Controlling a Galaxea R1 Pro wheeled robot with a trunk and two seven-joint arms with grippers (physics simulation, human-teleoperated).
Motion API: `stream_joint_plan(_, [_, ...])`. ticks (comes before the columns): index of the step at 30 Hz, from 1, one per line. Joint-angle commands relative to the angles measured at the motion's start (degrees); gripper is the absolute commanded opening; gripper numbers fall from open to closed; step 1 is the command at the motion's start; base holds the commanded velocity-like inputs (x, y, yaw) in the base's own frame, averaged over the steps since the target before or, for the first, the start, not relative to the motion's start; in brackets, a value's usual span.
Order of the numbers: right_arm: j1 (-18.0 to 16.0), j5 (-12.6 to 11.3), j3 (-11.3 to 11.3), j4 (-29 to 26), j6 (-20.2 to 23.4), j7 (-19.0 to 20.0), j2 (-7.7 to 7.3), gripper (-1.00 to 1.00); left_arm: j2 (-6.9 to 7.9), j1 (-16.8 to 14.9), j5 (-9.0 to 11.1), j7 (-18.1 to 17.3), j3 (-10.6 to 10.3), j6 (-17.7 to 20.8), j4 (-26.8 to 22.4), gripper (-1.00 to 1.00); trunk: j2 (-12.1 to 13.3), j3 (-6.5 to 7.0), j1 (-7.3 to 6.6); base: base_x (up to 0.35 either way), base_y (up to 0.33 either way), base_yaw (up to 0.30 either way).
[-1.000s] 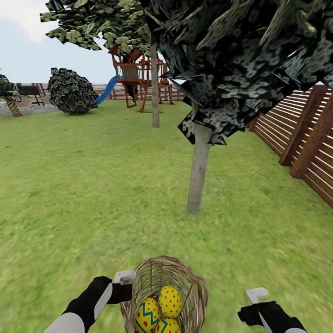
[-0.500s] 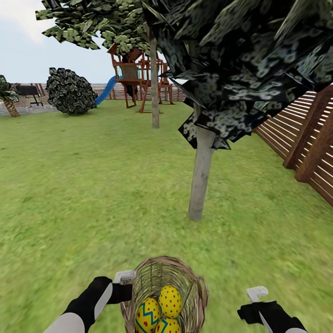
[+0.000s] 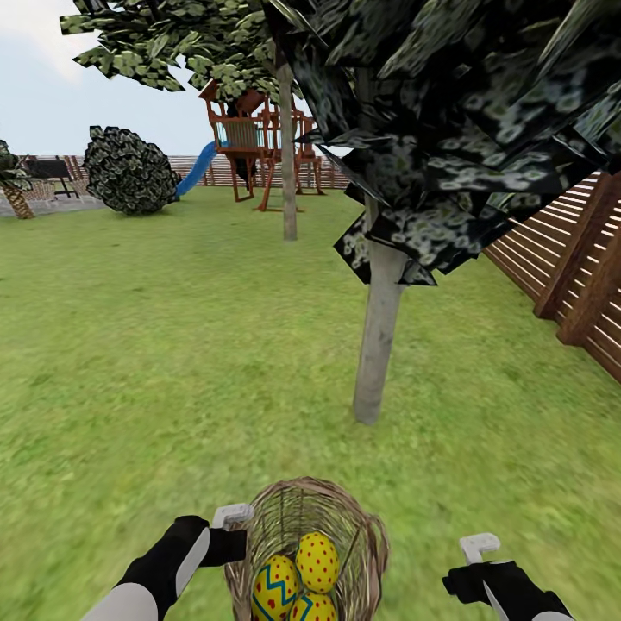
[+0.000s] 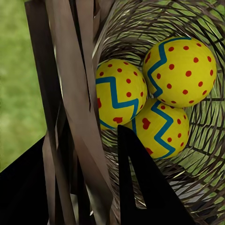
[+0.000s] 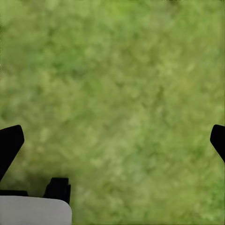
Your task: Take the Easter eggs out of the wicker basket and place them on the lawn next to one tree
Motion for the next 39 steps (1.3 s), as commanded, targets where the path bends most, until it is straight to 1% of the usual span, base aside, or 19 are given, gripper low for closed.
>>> stream_joint_plan(1, [0.0, 0.6, -0.5, -0.1, 0.2, 0.5, 0.04, 1.00, -0.01, 0.0, 0.9, 0.1, 0.0, 0.4, -0.1, -1.00, 0.0, -0.06, 0.00, 0.029, -0.035, 0.097])
stream_joint_plan(13, [0.0, 0.6, -0.5, -0.1, 0.2, 0.5, 0.04, 1.00, 0.01, 0.0, 0.9, 0.1, 0.0, 0.4, -0.1, -1.00, 0.0, -0.06, 0.00, 0.253, -0.175, 0.271])
stream_joint_plan(39, [0.1, 0.5, -0.5, -0.1, 0.1, 0.5, 0.04, 1.00, 0.01, 0.0, 0.9, 0.1, 0.0, 0.3, -0.1, -1.00, 0.0, -0.06, 0.00, 0.306, -0.113, 0.004])
